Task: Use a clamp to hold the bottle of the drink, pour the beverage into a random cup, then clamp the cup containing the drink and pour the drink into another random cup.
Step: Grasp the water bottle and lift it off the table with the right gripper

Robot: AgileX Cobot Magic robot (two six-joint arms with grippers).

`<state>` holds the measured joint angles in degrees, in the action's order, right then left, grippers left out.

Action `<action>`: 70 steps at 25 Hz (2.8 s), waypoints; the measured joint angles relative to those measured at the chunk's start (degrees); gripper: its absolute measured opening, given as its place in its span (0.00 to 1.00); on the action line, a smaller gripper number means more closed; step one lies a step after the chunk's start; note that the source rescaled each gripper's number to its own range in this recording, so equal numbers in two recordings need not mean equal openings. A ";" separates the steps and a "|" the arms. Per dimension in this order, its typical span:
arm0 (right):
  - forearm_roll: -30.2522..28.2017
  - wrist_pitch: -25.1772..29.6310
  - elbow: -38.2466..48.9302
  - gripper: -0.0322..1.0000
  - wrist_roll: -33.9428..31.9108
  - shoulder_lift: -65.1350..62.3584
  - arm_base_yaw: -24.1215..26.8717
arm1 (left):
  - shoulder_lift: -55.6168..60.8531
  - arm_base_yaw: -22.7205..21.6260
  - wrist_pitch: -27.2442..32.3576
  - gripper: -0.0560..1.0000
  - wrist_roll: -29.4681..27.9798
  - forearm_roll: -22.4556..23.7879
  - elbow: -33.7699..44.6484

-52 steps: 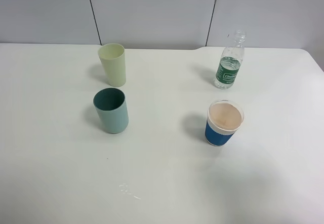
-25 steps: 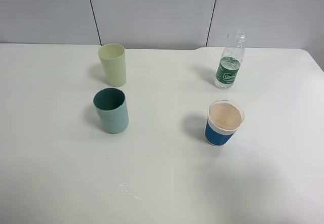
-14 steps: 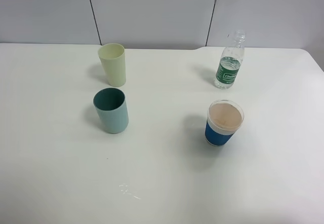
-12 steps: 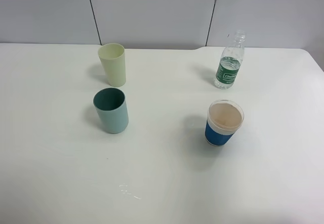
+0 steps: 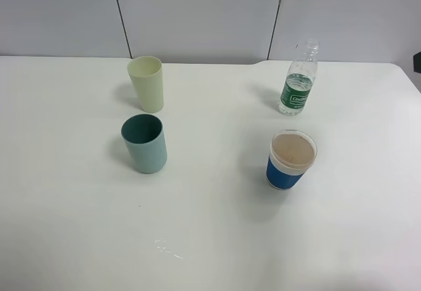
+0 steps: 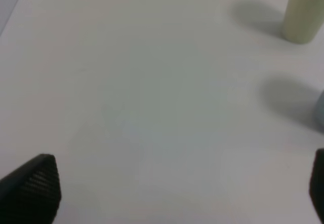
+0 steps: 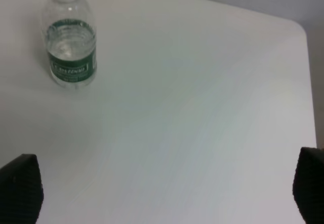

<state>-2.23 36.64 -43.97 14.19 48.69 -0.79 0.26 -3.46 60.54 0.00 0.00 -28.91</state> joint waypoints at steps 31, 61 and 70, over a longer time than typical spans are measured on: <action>-4.37 -46.16 15.58 1.00 0.05 28.46 2.51 | 0.00 0.00 0.00 1.00 0.30 0.00 0.00; -20.58 -88.97 15.81 1.00 -11.18 53.92 4.34 | 0.00 0.00 0.00 1.00 0.30 0.00 0.00; -20.42 -92.51 15.81 1.00 -11.18 58.50 4.41 | 0.00 0.00 0.00 1.00 0.00 0.00 0.00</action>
<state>-22.65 -55.86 -28.16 3.01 107.19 3.62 0.26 -3.46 60.54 0.00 0.00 -28.91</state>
